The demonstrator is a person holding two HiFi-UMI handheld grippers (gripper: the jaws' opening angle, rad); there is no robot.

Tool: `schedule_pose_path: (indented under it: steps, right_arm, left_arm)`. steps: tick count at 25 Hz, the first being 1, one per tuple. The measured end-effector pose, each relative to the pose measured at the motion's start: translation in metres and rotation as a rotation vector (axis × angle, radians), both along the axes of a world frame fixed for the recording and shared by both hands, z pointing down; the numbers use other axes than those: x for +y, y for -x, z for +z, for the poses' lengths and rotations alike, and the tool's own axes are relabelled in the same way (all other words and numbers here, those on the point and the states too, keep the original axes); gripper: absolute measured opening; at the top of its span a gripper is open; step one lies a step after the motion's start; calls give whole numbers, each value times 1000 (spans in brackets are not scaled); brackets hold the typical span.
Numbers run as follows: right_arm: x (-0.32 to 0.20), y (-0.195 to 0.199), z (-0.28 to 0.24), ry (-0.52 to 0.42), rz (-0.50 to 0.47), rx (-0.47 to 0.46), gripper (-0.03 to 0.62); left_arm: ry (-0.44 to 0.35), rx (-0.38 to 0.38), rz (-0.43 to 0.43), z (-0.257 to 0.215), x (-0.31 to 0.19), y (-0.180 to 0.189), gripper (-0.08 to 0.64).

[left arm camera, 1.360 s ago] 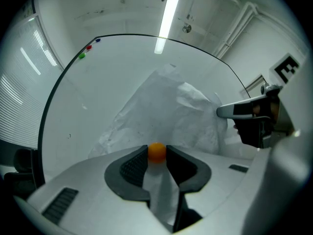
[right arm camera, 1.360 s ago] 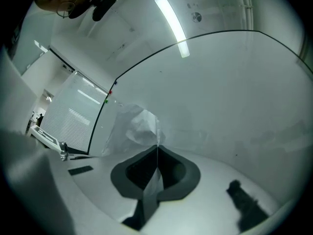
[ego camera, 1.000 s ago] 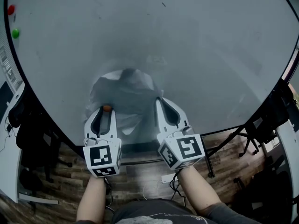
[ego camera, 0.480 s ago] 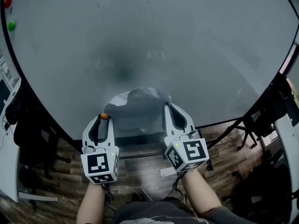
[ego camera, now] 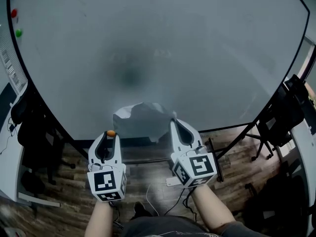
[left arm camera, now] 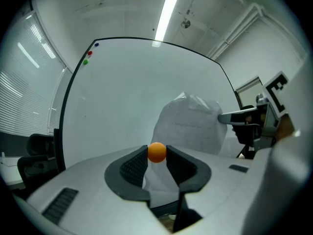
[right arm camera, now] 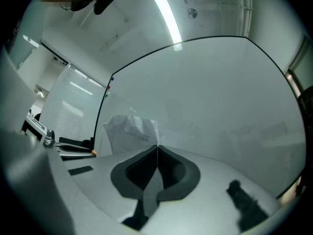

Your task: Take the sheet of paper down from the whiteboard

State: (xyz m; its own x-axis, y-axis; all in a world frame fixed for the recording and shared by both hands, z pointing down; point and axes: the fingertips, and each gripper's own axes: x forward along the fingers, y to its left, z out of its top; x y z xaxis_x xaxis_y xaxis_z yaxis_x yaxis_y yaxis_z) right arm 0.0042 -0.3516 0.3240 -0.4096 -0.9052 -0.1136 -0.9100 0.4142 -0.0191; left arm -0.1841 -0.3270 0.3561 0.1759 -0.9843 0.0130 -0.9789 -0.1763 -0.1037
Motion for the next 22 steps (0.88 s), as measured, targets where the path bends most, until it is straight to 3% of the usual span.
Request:
schedule_pose_path:
  steps: [13,22]
  right_arm:
    - [95,-74,29,60,-56,-6,21]
    - [152,-101,52,101,-132,3,21]
  left_arm:
    - [29,0,-52,18,110,-67,124]
    - [61,-13,-106,30,184,-106,124]
